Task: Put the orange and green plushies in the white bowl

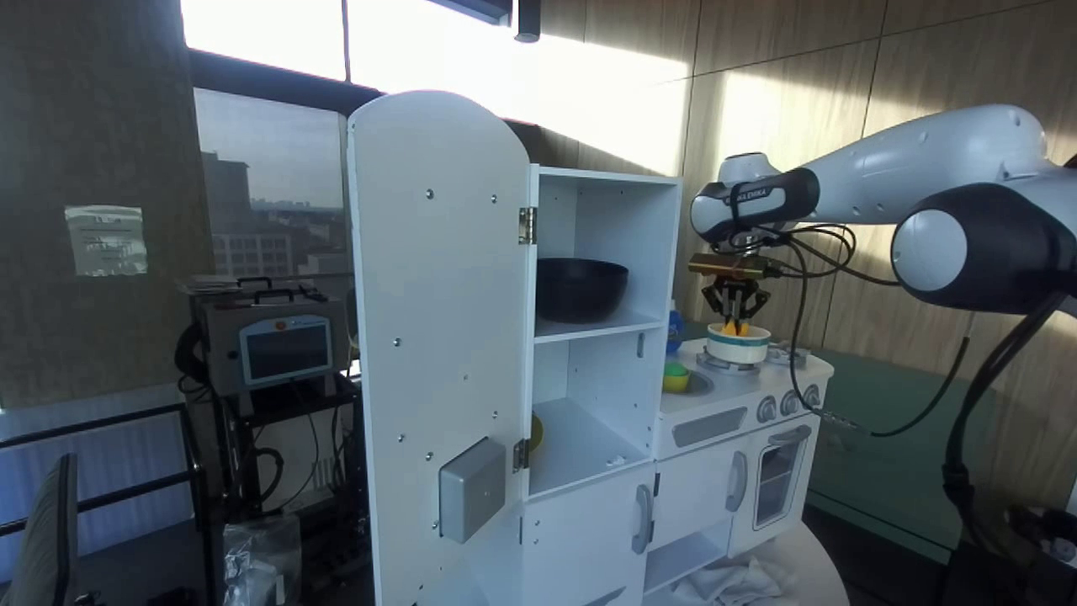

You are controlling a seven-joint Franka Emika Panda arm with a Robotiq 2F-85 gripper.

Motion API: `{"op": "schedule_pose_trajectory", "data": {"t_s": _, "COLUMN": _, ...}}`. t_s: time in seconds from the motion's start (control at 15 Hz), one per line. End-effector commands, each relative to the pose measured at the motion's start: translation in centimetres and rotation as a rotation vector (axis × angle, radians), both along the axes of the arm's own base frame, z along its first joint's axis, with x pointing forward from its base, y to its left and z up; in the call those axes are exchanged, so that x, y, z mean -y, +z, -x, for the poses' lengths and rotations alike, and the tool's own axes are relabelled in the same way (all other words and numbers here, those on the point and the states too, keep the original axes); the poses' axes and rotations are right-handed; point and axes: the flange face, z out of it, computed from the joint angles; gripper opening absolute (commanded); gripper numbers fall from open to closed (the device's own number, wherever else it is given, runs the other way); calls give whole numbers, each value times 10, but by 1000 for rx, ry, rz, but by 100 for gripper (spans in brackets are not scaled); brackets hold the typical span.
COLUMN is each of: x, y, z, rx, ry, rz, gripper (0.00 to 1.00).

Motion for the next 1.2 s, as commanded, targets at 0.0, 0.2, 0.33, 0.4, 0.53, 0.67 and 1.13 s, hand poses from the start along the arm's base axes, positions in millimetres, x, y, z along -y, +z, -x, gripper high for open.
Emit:
{"op": "schedule_pose_trajectory", "data": {"t_s": 0.0, "x": 3, "y": 3, "z": 4, "rx": 25, "ry": -34, "rz": 6, "gripper": 44}}
{"op": "schedule_pose_trajectory", "data": {"t_s": 0.2, "x": 1, "y": 15, "z": 13, "rx": 21, "ry": -38, "rz": 27, "gripper": 64}}
{"op": "schedule_pose_trajectory", "data": {"t_s": 0.33, "x": -4, "y": 25, "z": 18, "rx": 26, "ry": -19, "rz": 39, "gripper": 81}}
{"op": "schedule_pose_trajectory", "data": {"t_s": 0.4, "x": -6, "y": 30, "z": 20, "rx": 39, "ry": -11, "rz": 27, "gripper": 87}}
{"op": "schedule_pose_trajectory", "data": {"t_s": 0.53, "x": -14, "y": 43, "z": 27, "rx": 83, "ry": 48, "rz": -38, "gripper": 99}}
{"op": "schedule_pose_trajectory", "data": {"t_s": 0.67, "x": -24, "y": 59, "z": 34, "rx": 156, "ry": 108, "rz": -101, "gripper": 100}}
{"op": "schedule_pose_trajectory", "data": {"t_s": 1.13, "x": -83, "y": 66, "z": 39, "rx": 149, "ry": 218, "rz": -468, "gripper": 100}}
